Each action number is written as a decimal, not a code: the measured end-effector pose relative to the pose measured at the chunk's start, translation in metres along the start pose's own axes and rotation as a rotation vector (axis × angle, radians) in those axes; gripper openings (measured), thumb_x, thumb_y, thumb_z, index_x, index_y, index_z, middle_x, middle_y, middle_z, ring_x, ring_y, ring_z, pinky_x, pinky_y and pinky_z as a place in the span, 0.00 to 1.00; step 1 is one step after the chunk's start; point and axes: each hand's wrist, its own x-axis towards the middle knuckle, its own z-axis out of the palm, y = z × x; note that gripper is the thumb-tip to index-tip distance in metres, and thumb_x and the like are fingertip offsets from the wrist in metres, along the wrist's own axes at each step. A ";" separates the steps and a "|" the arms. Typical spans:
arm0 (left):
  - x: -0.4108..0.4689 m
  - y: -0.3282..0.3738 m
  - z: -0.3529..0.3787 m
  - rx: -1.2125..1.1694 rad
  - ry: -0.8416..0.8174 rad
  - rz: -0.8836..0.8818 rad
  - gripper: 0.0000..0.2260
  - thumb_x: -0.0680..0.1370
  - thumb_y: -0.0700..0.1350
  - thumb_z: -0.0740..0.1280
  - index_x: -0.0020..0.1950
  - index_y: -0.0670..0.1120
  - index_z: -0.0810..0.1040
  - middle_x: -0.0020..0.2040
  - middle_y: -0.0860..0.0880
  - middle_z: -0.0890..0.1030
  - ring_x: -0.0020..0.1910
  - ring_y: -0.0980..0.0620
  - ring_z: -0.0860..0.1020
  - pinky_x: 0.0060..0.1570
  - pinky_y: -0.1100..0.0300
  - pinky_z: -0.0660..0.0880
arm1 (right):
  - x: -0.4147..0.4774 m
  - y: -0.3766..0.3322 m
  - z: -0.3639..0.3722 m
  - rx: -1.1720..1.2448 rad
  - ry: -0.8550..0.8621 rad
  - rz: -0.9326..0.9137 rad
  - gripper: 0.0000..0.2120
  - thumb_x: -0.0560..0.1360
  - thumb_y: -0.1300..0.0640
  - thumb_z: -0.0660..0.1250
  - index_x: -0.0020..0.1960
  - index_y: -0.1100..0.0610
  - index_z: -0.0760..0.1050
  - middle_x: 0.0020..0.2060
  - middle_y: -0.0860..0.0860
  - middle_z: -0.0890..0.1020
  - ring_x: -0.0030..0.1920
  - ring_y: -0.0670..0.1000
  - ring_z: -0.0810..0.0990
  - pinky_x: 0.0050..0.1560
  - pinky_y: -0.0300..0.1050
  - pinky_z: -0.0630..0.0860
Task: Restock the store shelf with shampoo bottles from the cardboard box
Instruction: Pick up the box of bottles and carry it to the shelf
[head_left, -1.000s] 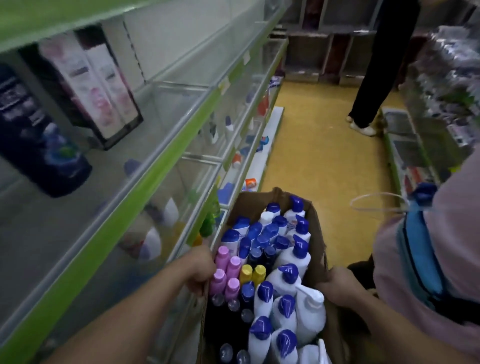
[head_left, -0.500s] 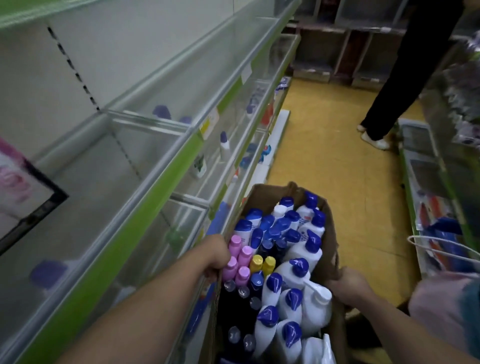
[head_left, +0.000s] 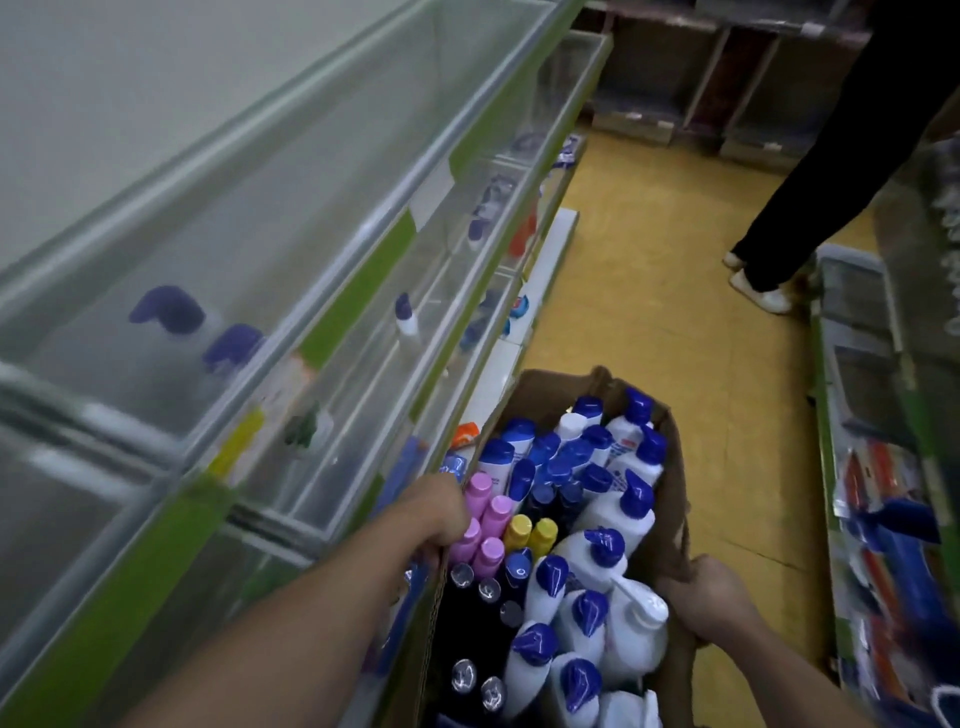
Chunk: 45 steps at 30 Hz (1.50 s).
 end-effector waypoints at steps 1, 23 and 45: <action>0.009 0.010 -0.006 -0.002 -0.006 -0.009 0.10 0.77 0.39 0.62 0.53 0.37 0.78 0.55 0.38 0.82 0.52 0.41 0.82 0.43 0.55 0.77 | 0.012 -0.001 -0.008 0.006 -0.006 0.004 0.16 0.73 0.54 0.67 0.33 0.65 0.76 0.31 0.61 0.82 0.28 0.54 0.77 0.30 0.46 0.76; 0.241 0.154 -0.155 -0.109 0.068 -0.029 0.10 0.76 0.42 0.63 0.54 0.41 0.77 0.56 0.39 0.81 0.53 0.40 0.80 0.49 0.53 0.77 | 0.277 -0.102 -0.179 -0.003 0.030 0.030 0.19 0.73 0.47 0.68 0.32 0.61 0.80 0.28 0.56 0.82 0.29 0.54 0.82 0.27 0.45 0.78; 0.619 0.156 -0.006 0.073 -0.109 -0.151 0.12 0.76 0.48 0.63 0.55 0.43 0.79 0.57 0.42 0.81 0.56 0.43 0.80 0.53 0.57 0.74 | 0.600 -0.084 -0.027 -0.237 -0.054 -0.318 0.35 0.78 0.40 0.45 0.73 0.60 0.70 0.20 0.54 0.71 0.17 0.58 0.71 0.24 0.42 0.61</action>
